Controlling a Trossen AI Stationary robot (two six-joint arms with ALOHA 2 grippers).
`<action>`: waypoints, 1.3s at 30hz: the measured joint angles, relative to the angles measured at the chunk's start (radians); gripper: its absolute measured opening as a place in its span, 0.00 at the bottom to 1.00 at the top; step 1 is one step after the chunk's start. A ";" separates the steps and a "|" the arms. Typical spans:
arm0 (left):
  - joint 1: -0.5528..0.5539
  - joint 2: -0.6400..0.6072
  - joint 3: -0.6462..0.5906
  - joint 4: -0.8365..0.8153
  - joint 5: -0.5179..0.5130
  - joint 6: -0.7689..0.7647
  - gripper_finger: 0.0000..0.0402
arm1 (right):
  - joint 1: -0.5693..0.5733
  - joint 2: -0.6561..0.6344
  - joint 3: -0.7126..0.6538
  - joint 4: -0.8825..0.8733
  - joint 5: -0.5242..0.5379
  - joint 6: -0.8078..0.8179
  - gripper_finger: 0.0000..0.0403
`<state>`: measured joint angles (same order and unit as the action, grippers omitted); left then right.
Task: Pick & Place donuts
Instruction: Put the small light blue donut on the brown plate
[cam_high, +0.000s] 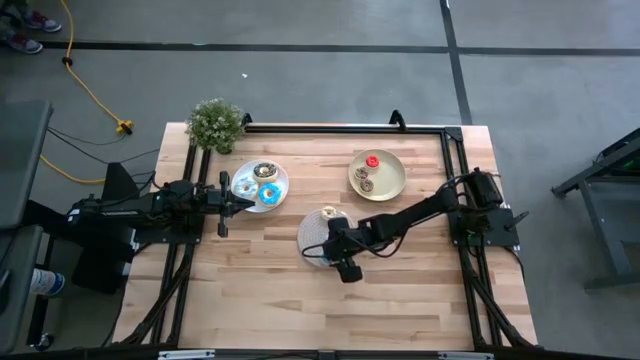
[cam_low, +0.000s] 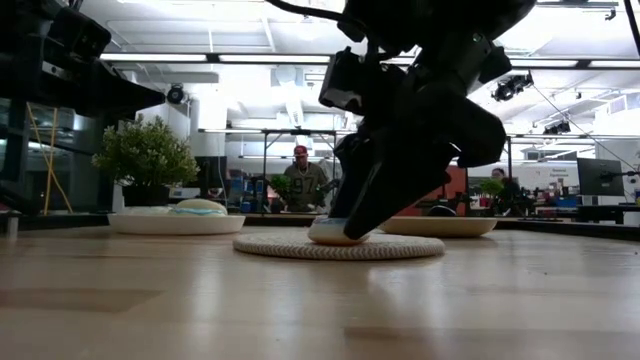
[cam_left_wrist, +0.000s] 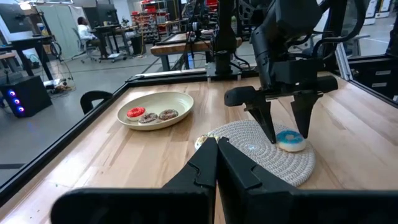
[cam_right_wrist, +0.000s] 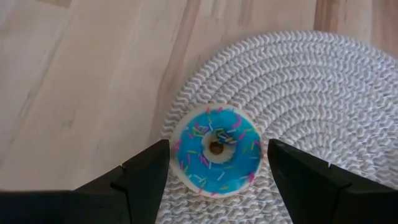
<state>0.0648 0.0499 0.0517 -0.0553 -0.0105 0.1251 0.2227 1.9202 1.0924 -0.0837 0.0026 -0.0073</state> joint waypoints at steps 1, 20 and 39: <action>0.000 0.000 0.000 0.000 0.000 0.000 0.00 | 0.000 0.000 0.000 0.000 0.001 0.000 0.66; 0.000 0.000 0.000 0.000 0.000 0.000 0.00 | 0.000 0.000 0.000 0.000 0.001 0.000 0.65; 0.000 0.000 0.000 0.000 0.000 0.000 0.00 | -0.001 0.023 0.000 0.029 -0.002 0.003 0.65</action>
<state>0.0648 0.0502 0.0517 -0.0553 -0.0109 0.1253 0.2222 1.9430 1.0927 -0.0547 0.0006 -0.0040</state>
